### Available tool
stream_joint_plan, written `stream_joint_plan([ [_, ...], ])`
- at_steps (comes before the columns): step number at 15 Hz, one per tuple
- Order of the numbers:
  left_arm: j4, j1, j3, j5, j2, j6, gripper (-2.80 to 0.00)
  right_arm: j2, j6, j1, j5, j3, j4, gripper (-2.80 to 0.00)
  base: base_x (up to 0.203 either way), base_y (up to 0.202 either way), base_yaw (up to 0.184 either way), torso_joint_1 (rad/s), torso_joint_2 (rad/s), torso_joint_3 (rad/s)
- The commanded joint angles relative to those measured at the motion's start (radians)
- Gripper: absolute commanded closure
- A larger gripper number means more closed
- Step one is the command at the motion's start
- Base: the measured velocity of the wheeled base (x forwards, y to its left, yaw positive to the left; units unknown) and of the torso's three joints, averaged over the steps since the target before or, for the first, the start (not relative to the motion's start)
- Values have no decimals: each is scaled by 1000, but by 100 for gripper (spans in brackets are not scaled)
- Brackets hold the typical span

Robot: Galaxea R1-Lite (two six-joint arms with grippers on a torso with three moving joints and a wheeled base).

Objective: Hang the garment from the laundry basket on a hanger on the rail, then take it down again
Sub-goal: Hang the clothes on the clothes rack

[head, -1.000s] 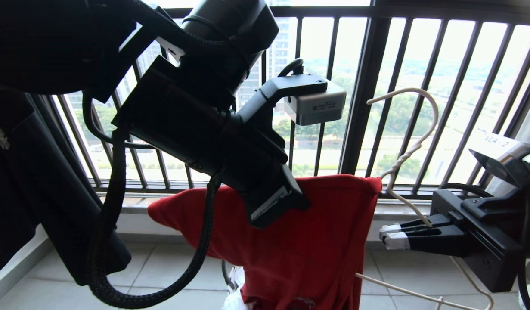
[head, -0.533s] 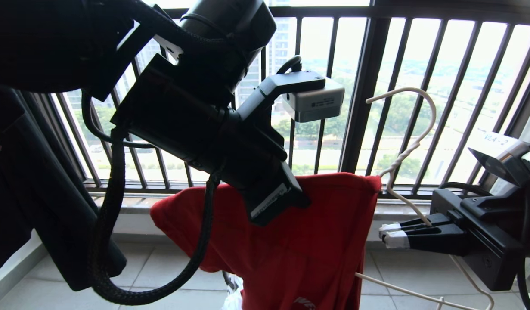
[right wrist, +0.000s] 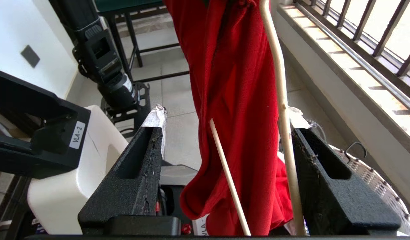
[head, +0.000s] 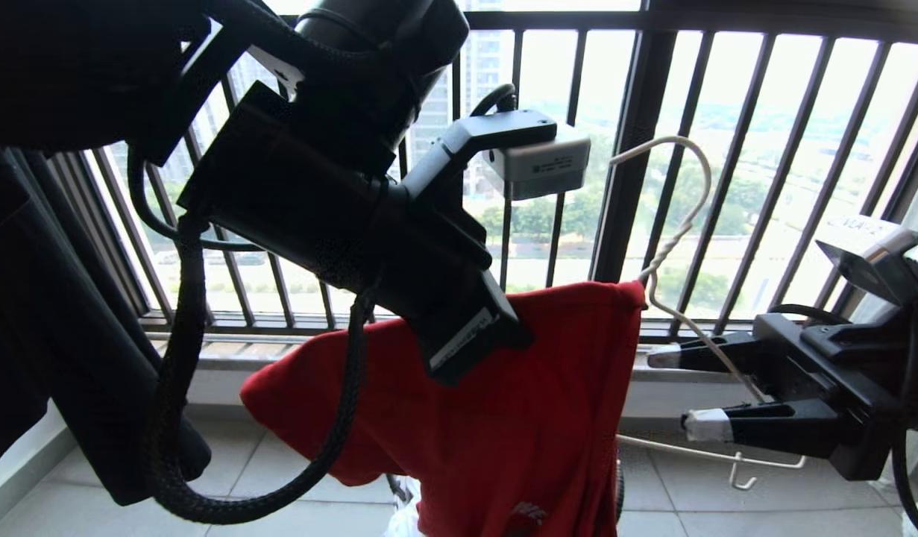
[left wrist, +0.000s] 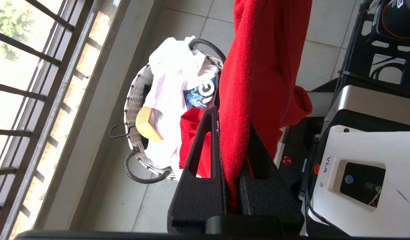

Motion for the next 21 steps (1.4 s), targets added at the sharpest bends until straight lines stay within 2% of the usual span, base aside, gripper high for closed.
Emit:
stream_joint_plan([
  [1, 6, 8, 1, 25, -31, -1, 0, 17, 67, -84, 7, -50, -3, -280, 0, 0, 0, 0, 0, 0],
  [3, 9, 21, 3, 30, -47, -19, 0, 25, 172, -135, 10, -101, -4, -280, 0, 0, 0, 0, 0, 0],
  [5, 11, 27, 8, 30, -64, -19, 0, 25, 209, -159, 9, -132, -3, -280, 0, 0, 0, 0, 0, 0],
  [7, 12, 35, 9, 36, -79, -38, 0, 23, 285, -188, 7, -171, -3, -280, 0, 0, 0, 0, 0, 0],
  [9, 11, 65, 9, 86, -100, -57, 0, 20, 299, -191, 2, -177, -3, -280, 0, 0, 0, 0, 0, 0],
  [11, 10, 106, 9, 104, -118, -70, 0, 2, 294, -191, 2, -174, 0, -280, 0, 0, 0, 0, 0, 0],
  [12, 11, 123, 9, 104, -127, -72, 0, -21, 294, -186, 2, -168, 6, 0, 0, 0, 0, 0, 0, 0],
  [15, 8, 137, 9, 105, -147, -93, 0, -52, 294, -111, 2, -155, 52, 0, 0, 0, 0, 0, 0, 0],
  [17, 5, 142, 7, 108, -150, -96, 0, -42, 294, -9, -32, -158, 104, 0, 0, 0, 0, 0, 0, 0],
  [18, 4, 149, 4, 113, -152, -95, 0, -28, 293, 55, -88, -160, 125, 0, 0, 0, 0, 0, 0, 0],
  [20, -31, 171, 3, 119, -159, -95, 0, 42, 292, 206, -303, -158, 146, 0, 0, 0, 0, 0, 0, 0],
  [21, -39, 180, 3, 120, -166, -95, 0, 76, 292, 235, -349, -157, 151, 0, 0, 0, 0, 0, 0, 0],
])
